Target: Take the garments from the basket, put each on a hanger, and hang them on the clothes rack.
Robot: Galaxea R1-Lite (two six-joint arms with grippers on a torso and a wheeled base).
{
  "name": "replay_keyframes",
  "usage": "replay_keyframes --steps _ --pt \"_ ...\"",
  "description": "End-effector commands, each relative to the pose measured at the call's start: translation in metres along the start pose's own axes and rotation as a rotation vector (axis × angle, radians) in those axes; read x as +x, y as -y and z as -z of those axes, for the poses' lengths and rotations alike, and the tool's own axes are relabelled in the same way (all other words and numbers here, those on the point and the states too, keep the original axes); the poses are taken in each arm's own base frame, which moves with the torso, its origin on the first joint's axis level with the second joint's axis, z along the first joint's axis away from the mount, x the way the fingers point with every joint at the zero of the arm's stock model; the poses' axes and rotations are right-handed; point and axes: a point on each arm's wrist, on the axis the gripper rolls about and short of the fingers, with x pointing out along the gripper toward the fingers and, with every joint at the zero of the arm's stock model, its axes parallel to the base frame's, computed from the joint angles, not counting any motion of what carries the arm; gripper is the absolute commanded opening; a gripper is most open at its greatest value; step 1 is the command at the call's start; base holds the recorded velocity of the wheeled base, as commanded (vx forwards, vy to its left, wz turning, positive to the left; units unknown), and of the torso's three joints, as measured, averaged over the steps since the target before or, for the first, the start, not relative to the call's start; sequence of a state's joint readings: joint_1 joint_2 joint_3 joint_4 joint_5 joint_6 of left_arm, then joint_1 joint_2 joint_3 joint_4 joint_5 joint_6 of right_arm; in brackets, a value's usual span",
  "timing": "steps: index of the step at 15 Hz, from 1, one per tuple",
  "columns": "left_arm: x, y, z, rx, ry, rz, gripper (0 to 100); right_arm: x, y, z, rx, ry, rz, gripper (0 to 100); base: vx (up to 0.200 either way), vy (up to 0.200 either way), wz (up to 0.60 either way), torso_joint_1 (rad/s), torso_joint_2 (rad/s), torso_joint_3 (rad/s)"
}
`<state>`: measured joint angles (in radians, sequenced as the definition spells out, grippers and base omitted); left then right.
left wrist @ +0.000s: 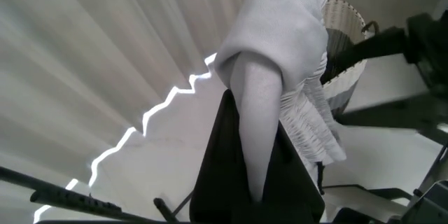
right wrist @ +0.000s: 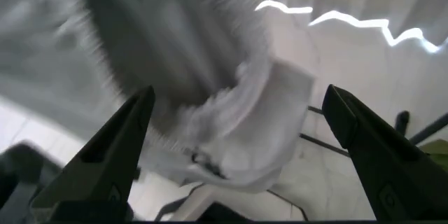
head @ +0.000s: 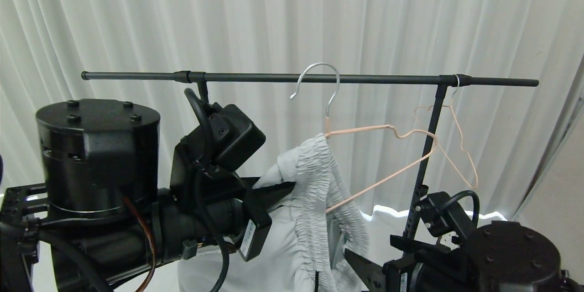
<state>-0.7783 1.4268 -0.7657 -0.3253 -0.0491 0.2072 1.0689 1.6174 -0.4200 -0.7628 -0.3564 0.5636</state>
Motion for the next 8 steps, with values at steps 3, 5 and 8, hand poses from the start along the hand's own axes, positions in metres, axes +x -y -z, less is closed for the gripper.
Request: replay_keyframes --steps 3,5,8 --pt "-0.0005 -0.0004 -0.0069 0.001 0.025 -0.001 0 0.0184 0.0070 0.0085 -0.010 -0.042 0.062 100 0.000 0.000 0.00 0.000 0.00 0.000" --pt "-0.0005 -0.0005 -0.0073 0.001 0.026 -0.002 0 0.0211 0.0079 0.0110 -0.014 -0.051 0.073 0 0.000 0.000 0.00 0.000 0.00 0.000" --pt "-0.0005 -0.0005 -0.0069 0.002 0.024 -0.003 0 0.0220 0.0114 0.0102 -0.013 -0.041 0.101 0 0.000 0.000 0.00 0.000 0.00 0.000"
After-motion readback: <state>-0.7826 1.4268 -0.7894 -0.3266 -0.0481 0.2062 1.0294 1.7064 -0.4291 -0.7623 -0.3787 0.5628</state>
